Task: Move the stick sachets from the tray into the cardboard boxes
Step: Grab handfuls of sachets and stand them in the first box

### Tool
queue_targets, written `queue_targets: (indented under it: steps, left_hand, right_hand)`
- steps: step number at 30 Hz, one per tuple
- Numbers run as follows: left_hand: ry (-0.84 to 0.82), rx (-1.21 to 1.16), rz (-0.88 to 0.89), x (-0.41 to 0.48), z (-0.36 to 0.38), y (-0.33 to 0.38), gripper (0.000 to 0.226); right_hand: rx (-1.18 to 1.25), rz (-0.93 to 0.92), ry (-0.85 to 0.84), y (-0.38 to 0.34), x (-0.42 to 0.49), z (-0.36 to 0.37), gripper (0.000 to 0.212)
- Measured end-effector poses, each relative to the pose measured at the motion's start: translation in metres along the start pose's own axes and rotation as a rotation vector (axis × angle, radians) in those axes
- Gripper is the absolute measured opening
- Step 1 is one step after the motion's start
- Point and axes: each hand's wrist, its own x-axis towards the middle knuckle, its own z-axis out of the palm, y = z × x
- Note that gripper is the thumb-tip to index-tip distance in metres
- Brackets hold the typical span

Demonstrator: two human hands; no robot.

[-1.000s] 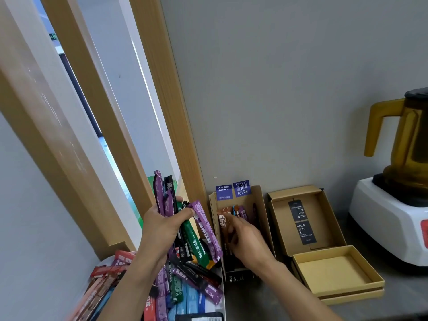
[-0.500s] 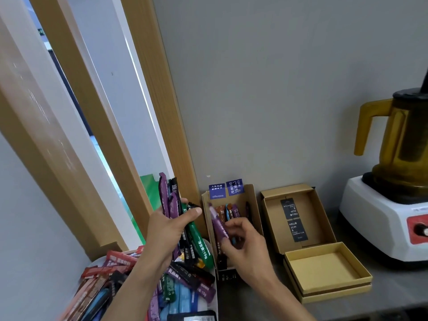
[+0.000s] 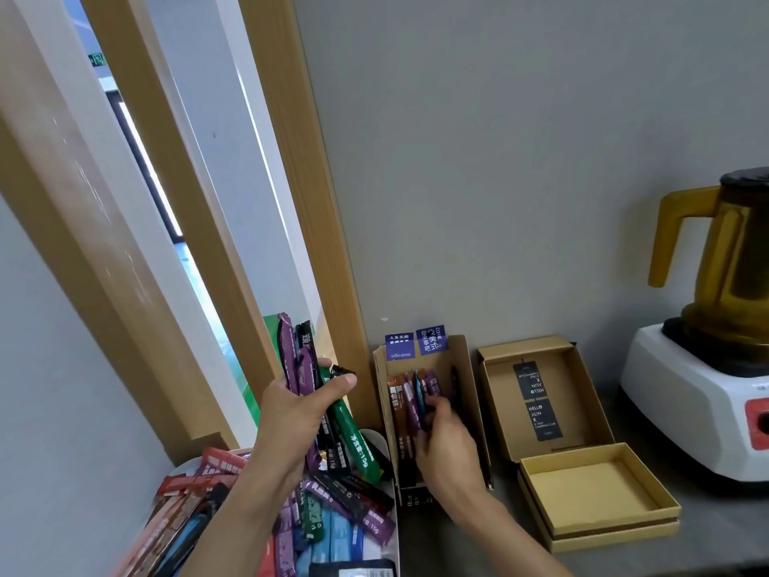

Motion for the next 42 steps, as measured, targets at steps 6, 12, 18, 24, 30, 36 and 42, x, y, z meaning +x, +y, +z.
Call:
queue_targets:
  steps: [6, 12, 18, 24, 30, 36, 42]
  left_hand:
    - [0.012, -0.001, 0.008, -0.002, -0.004, 0.002, 0.031]
    - [0.009, 0.006, 0.007, 0.0, -0.003, 0.002, 0.031]
    - [0.015, -0.002, -0.013, 0.004, 0.001, -0.004, 0.035]
    - [0.007, 0.008, -0.009, 0.004, 0.004, -0.004, 0.032]
    - [0.014, 0.032, 0.001, 0.003, 0.015, -0.006, 0.029]
    - [-0.009, 0.051, 0.044, 0.002, 0.029, -0.007, 0.04]
    - [0.001, -0.025, 0.009, 0.006, 0.032, -0.011, 0.036]
  right_hand:
    - [-0.36, -0.149, 0.04, -0.003, -0.006, -0.001, 0.036]
    - [-0.357, -0.096, -0.064, 0.003, 0.004, -0.004, 0.038]
    - [-0.433, -0.07, -0.053, -0.001, -0.001, -0.003, 0.041]
    - [-0.258, -0.071, 0.006, -0.011, -0.007, -0.013, 0.027]
    - [0.626, -0.077, -0.22, -0.044, -0.019, -0.052, 0.036]
    - [0.542, -0.186, -0.333, -0.046, -0.024, -0.062, 0.032]
    - [0.568, -0.156, -0.223, -0.035, -0.026, -0.07, 0.037]
